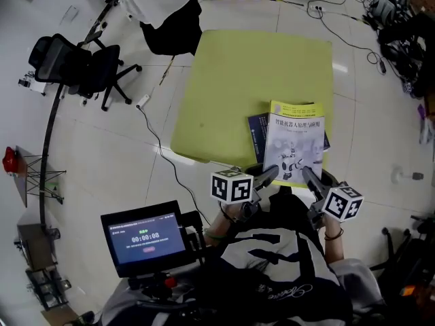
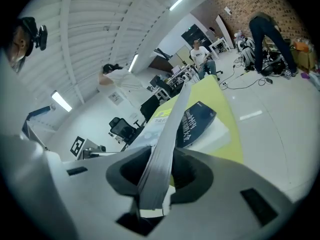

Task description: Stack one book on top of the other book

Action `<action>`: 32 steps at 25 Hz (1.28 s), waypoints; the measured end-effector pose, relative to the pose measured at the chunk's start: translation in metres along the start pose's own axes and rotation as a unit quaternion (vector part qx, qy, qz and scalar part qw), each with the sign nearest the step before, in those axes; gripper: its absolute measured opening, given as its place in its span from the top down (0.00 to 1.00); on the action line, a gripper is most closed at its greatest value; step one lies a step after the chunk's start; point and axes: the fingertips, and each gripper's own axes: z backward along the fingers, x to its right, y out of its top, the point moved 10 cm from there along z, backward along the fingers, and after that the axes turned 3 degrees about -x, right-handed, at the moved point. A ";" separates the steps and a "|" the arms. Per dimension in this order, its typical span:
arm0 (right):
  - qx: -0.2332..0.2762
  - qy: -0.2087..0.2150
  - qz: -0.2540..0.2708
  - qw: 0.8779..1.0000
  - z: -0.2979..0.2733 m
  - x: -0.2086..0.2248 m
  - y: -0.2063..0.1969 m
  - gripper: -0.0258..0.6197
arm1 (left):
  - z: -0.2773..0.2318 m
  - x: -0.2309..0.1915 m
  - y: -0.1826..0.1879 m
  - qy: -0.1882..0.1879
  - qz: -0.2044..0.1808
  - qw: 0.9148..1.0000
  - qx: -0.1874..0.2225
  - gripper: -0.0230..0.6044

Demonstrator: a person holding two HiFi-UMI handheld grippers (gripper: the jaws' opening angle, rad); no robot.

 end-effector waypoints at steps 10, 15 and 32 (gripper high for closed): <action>-0.093 0.027 -0.034 0.995 -0.021 0.056 0.014 0.79 | -0.040 -0.006 0.000 0.083 0.042 0.996 -0.006 0.78; -0.142 0.039 -0.032 0.989 -0.027 0.063 0.013 0.77 | -0.043 -0.010 0.001 0.115 0.062 0.991 0.004 0.79; -0.166 0.057 -0.039 0.984 0.010 0.086 -0.021 0.81 | -0.055 -0.013 0.002 0.146 0.082 0.984 0.053 0.79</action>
